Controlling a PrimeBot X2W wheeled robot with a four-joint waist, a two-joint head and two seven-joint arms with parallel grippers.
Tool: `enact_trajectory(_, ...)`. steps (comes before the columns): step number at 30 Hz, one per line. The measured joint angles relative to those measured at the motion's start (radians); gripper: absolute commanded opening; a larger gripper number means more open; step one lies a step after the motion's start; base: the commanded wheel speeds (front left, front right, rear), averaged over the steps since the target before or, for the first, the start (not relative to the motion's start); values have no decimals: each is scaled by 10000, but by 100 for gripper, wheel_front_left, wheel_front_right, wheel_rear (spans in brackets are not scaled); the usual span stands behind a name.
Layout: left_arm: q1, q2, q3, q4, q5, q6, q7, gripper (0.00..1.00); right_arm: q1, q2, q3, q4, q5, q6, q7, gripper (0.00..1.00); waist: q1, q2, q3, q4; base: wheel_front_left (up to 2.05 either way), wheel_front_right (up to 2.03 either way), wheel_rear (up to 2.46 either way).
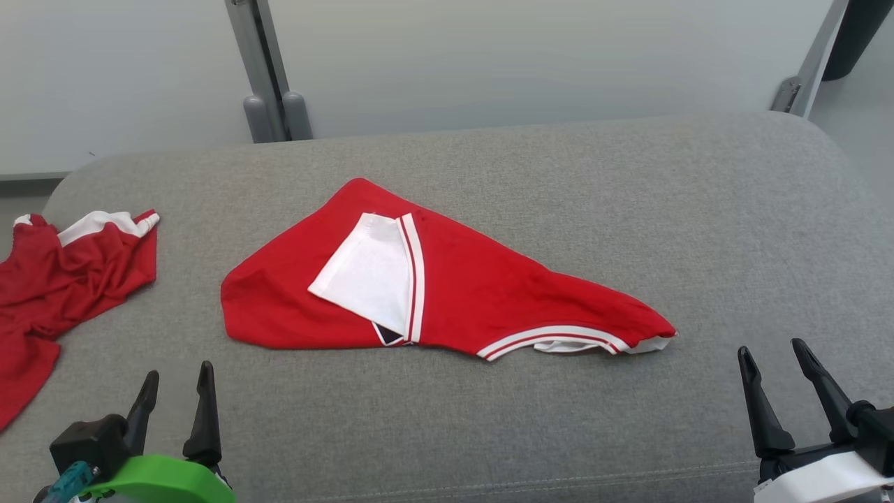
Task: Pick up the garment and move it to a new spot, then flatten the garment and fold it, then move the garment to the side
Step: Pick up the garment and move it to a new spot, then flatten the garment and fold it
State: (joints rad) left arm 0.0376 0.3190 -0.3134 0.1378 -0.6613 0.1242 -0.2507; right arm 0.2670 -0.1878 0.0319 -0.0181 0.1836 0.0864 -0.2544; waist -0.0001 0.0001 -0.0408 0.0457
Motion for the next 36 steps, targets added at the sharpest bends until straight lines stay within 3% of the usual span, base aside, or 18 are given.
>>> enact_trajectory(13, 838, -525, 234, -988, 591, 0, -8, 100, 87, 13, -151, -63, 0, 4, 0, 100, 0, -1, 229, -593, 0, 0, 0)
enact_trajectory(27, 1274, -650, 236, -1685, 786, 0, -8, 100, 26, -96, 309, 351, -178, 105, 0, 100, 0, 0, 874, -561, 0, 0, 0)
enact_trajectory(36, 637, -614, 228, -1779, 872, -8, -8, 100, -1156, -134, 859, 637, -357, 190, 13, 100, 0, -1, 1867, -468, 0, 0, 0)
